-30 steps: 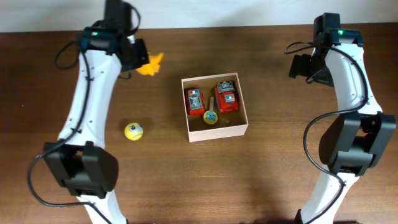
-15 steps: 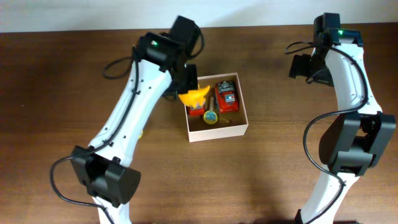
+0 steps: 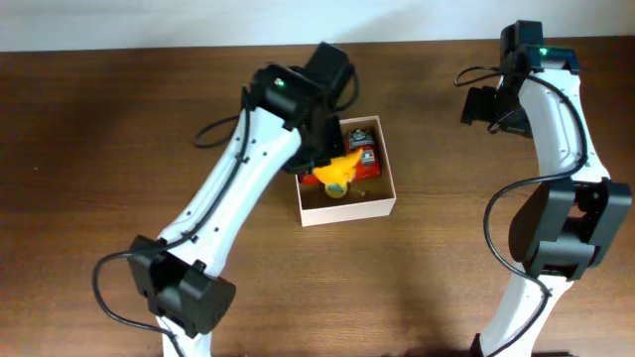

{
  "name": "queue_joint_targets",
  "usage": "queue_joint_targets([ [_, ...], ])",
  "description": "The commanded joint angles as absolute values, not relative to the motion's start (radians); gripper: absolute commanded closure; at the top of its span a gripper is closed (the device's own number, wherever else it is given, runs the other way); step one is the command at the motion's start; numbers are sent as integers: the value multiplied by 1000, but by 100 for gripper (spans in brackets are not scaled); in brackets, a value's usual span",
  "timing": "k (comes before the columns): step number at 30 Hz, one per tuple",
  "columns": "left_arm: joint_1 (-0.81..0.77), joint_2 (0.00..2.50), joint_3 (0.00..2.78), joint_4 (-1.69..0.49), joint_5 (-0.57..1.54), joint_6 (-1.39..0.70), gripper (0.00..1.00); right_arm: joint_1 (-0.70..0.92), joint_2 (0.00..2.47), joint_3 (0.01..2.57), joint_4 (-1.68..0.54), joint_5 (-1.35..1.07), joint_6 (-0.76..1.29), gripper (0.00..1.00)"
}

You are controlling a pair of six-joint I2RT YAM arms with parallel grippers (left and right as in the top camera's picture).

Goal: Pack container
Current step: 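Carry the orange toy over the box with the left gripper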

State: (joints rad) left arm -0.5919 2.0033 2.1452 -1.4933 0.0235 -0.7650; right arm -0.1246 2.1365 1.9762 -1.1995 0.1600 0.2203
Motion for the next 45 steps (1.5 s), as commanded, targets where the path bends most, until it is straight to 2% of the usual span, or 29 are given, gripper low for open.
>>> queue_joint_targets([
  [1, -616, 2003, 2172, -1496, -46, -882, 98, -125, 2134, 1974, -1197, 166, 218, 1],
  [9, -655, 2018, 2172, -1462, -182, -1075, 98, -125, 2134, 1974, -1197, 166, 218, 1],
  [19, -687, 2134, 2172, -1365, -149, -1085, 98, -125, 2134, 1974, -1197, 166, 218, 1],
  [26, -732, 2151, 2171, -1378, -99, -1085, 98, -125, 2134, 1974, -1197, 166, 218, 1],
  [45, -804, 2199, 2169, -1397, -231, -1085, 98, -125, 2134, 1974, -1197, 166, 218, 1],
])
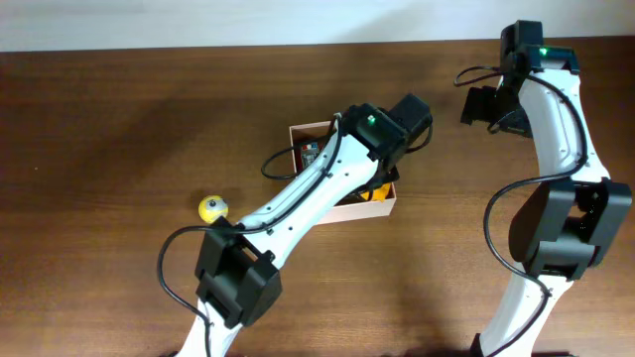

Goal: Pack container
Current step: 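Carry the orange toy over the box with the left gripper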

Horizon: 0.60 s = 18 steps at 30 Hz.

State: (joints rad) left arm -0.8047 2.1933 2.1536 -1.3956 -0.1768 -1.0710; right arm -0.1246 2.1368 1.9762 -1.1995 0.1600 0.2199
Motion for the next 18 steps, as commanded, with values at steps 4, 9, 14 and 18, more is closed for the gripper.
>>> queue_joint_targets([
  [4, -804, 2199, 2169, -1387, -261, -1085, 98, -125, 2134, 1974, -1197, 166, 218, 1],
  [9, -804, 2199, 2165, -1364, -266, -1084, 89, -125, 2133, 1974, -1197, 166, 218, 1],
  [14, -805, 2199, 2165, -1364, -250, -1084, 61, -125, 2134, 1974, -1197, 166, 218, 1],
  [18, -805, 2199, 2165, -1361, -248, -1084, 59, -125, 2134, 1974, -1197, 166, 218, 1],
])
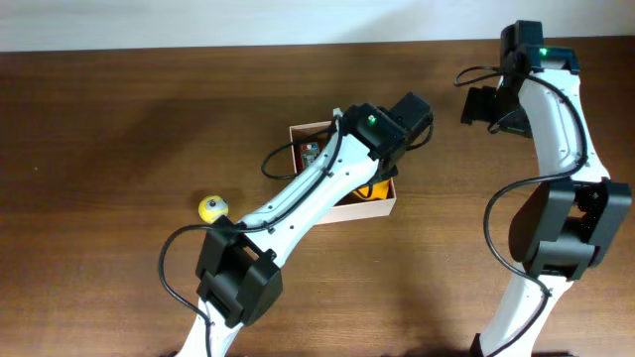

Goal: Pack container
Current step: 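Carry the orange toy over the box with the left gripper, then lower the orange toy into the box and open the left gripper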

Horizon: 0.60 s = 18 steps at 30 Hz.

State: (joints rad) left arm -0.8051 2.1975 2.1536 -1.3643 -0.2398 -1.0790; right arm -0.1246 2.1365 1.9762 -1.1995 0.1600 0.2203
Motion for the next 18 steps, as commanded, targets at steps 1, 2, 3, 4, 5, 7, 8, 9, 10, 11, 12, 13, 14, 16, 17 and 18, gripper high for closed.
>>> queue_joint_targets([
  [1, -805, 2199, 2165, -1361, -249, -1084, 59, -125, 2134, 1974, -1196, 166, 218, 1],
  [2, -804, 2199, 2165, -1361, -251, -1084, 59, -125, 2134, 1974, -1197, 166, 218, 1],
  [3, -802, 2199, 2165, -1361, -252, -1084, 59, -125, 2134, 1974, -1197, 166, 218, 1],
  [4, -799, 2199, 2165, -1359, -253, -1082, 59, -125, 2134, 1974, -1197, 166, 218, 1],
  [5, -797, 2199, 2165, -1352, -251, -1058, 59, -125, 2134, 1974, -1197, 166, 218, 1],
  [7, -791, 2199, 2165, -1326, -251, -963, 59, -125, 2134, 1974, -1197, 166, 218, 1],
  [8, -789, 2199, 2165, -1315, -250, -906, 59, -125, 2133, 1974, -1197, 166, 218, 1],
  [9, -789, 2199, 2165, -1308, -250, -842, 59, -125, 2134, 1974, -1197, 166, 218, 1],
  [10, -789, 2199, 2165, -1310, -251, -780, 59, -125, 2134, 1974, -1197, 166, 218, 1],
  [11, -789, 2199, 2165, -1315, -250, -738, 59, -125, 2134, 1974, -1197, 166, 218, 1],
  [12, -789, 2199, 2165, -1325, -251, -699, 59, -125, 2134, 1974, -1197, 166, 218, 1],
  [13, -789, 2199, 2165, -1336, -250, -677, 61, -125, 2134, 1974, -1197, 166, 218, 1],
  [14, -789, 2199, 2165, -1350, -251, -659, 66, -125, 2134, 1974, -1197, 166, 218, 1],
  [16, -789, 2199, 2165, -1380, -251, -634, 79, -125, 2134, 1974, -1197, 166, 218, 1],
  [17, -789, 2199, 2165, -1389, -252, -627, 85, -125, 2133, 1974, -1197, 166, 218, 1],
  [18, -789, 2199, 2164, -1392, -251, -613, 85, -125, 2134, 1974, -1197, 166, 218, 1],
])
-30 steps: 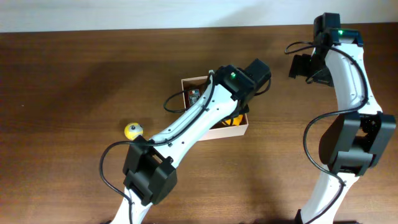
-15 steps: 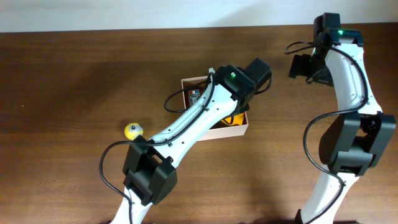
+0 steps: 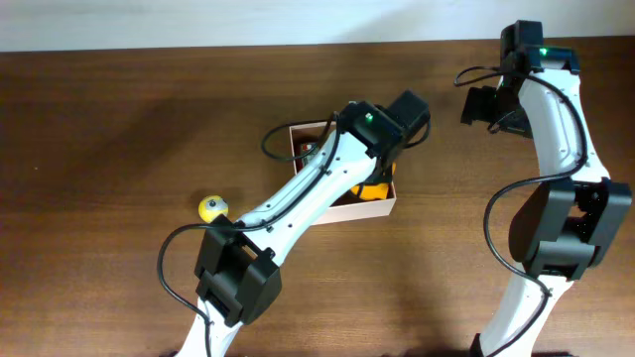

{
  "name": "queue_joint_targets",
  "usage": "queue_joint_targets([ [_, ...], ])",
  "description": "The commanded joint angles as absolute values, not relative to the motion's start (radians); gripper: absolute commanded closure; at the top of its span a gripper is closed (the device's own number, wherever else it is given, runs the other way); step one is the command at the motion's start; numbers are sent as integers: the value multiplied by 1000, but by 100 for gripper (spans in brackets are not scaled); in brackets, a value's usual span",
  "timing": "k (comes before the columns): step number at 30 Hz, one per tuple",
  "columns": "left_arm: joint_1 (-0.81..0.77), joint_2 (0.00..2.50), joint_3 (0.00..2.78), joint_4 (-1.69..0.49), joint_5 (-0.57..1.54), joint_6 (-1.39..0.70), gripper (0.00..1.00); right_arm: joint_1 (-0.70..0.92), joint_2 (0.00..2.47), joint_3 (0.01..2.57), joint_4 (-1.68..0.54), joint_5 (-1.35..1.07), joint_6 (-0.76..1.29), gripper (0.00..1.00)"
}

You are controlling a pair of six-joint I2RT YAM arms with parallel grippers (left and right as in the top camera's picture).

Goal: Pack container
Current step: 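Lower the orange toy into the box and open the left gripper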

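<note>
A white open box (image 3: 342, 211) stands mid-table. Red and dark packets show at its far left corner, and a yellow-orange item (image 3: 375, 189) lies at its near right. My left arm reaches across the box from the front. Its wrist and left gripper (image 3: 389, 139) hang over the box's far right side, and the wrist hides the fingers. A small yellow ball (image 3: 210, 207) lies on the table left of the box. My right gripper (image 3: 480, 105) is held up at the far right, away from the box. I cannot make out its jaws.
The table is dark wood (image 3: 119, 119). A pale wall edge runs along the back. The left arm's base sits at the front centre-left and the right arm's base at the front right.
The left wrist has shifted very slightly toward the far left over the box. The box, the ball and the right arm have not moved.
At first the left arm lay over the box's left side, with the yellow-orange item showing in the box. Then the arm had swung to the box's far right, uncovering a yellow ball on the table. It has stayed there with small shifts.
</note>
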State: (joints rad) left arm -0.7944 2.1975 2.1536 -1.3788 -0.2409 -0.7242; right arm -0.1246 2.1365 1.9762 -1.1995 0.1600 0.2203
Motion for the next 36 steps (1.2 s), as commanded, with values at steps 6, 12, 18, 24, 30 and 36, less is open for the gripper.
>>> queue_joint_targets([
  [6, -789, 2200, 2157, -1374, -251, -551, 83, -125, 2134, 1974, -1197, 166, 218, 1],
  [12, -789, 2213, 2121, -1308, -251, -543, 80, -125, 2134, 1974, -1197, 166, 218, 1],
  [18, -789, 2255, 2092, -1253, -247, -543, 80, -125, 2133, 1974, -1197, 166, 218, 1],
  [24, -789, 2318, 2092, -1249, -179, -544, 80, -125, 2134, 1974, -1197, 166, 218, 1],
  [30, -789, 2358, 2091, -1242, -179, -544, 80, -125, 2134, 1974, -1197, 166, 218, 1],
  [36, -788, 2358, 2091, -1225, -180, -544, 80, -125, 2134, 1974, -1197, 166, 218, 1],
])
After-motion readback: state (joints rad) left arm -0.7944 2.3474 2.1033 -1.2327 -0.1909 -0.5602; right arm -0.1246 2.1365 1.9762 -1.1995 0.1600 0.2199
